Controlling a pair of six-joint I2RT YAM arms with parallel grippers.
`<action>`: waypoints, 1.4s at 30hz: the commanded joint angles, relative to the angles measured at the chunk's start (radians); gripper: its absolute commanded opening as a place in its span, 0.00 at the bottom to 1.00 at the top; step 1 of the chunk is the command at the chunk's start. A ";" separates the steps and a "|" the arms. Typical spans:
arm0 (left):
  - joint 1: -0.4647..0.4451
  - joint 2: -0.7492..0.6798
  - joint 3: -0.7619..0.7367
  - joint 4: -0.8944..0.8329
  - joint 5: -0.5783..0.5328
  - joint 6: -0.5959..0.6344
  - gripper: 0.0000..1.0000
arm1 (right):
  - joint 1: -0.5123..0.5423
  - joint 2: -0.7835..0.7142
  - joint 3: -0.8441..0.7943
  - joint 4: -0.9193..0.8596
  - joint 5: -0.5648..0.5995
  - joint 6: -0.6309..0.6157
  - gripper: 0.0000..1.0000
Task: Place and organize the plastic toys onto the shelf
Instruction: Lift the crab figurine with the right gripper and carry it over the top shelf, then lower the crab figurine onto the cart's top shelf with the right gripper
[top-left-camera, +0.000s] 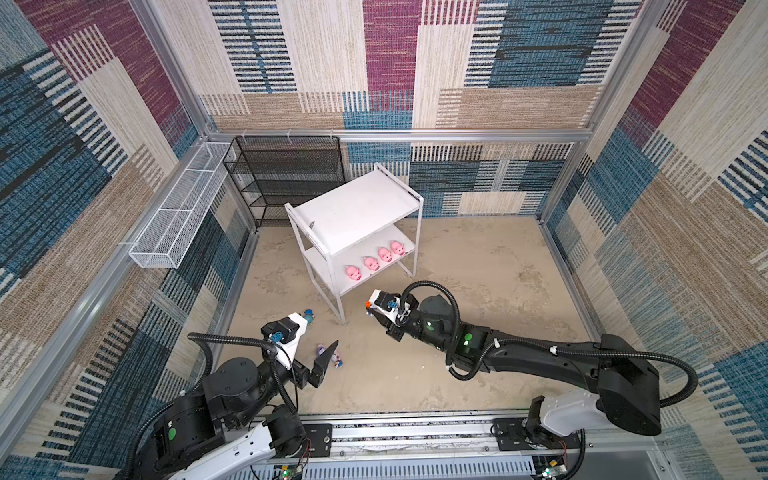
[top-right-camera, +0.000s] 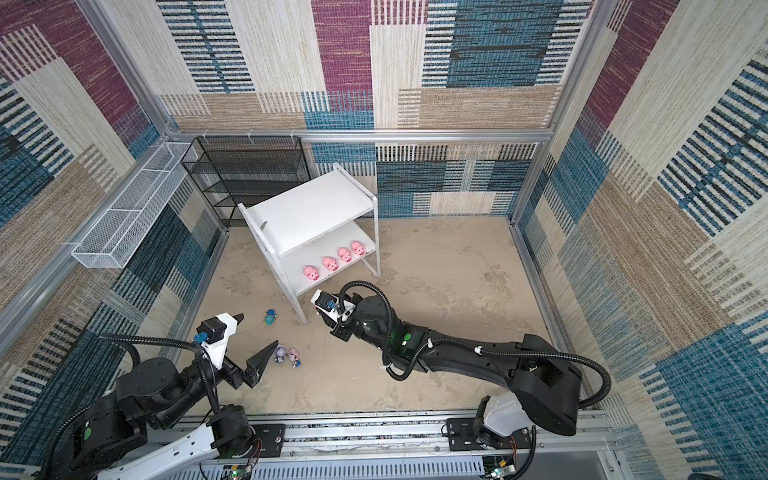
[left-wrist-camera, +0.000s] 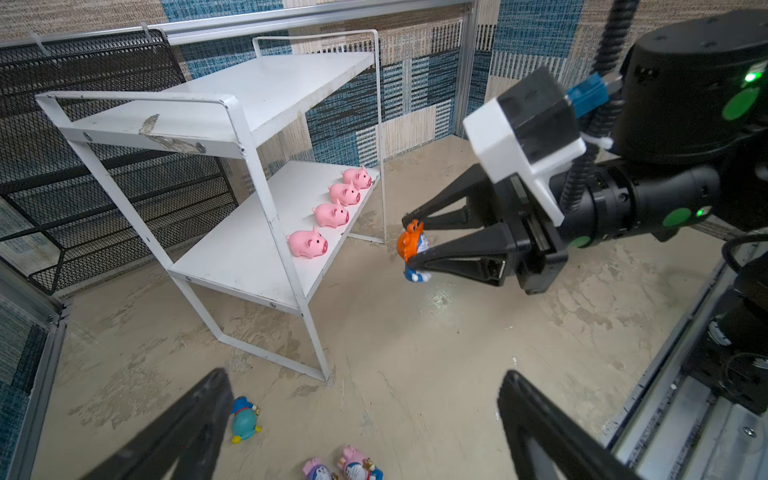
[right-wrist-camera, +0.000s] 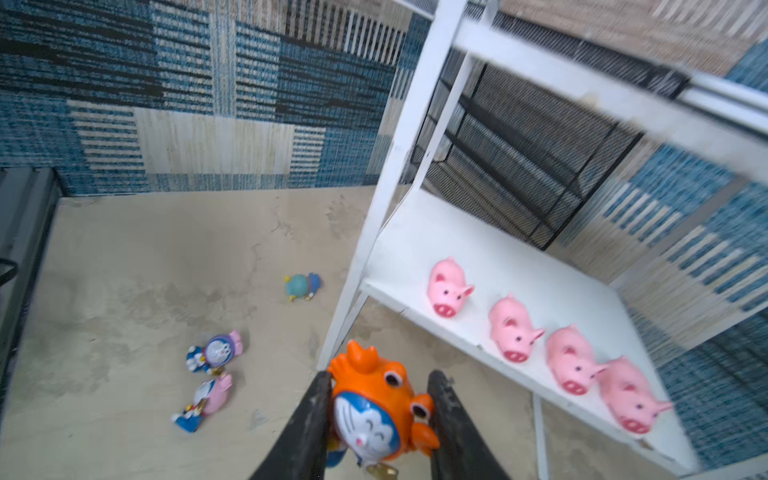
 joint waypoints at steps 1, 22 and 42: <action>0.001 -0.011 0.000 0.031 -0.009 0.003 0.99 | -0.024 -0.007 0.057 0.115 0.012 -0.133 0.29; 0.000 0.152 0.118 0.173 -0.049 0.195 0.99 | -0.179 0.274 0.610 -0.075 -0.246 -0.273 0.29; 0.025 0.147 0.078 0.241 -0.017 0.225 0.99 | -0.180 0.389 0.672 -0.039 -0.257 -0.259 0.30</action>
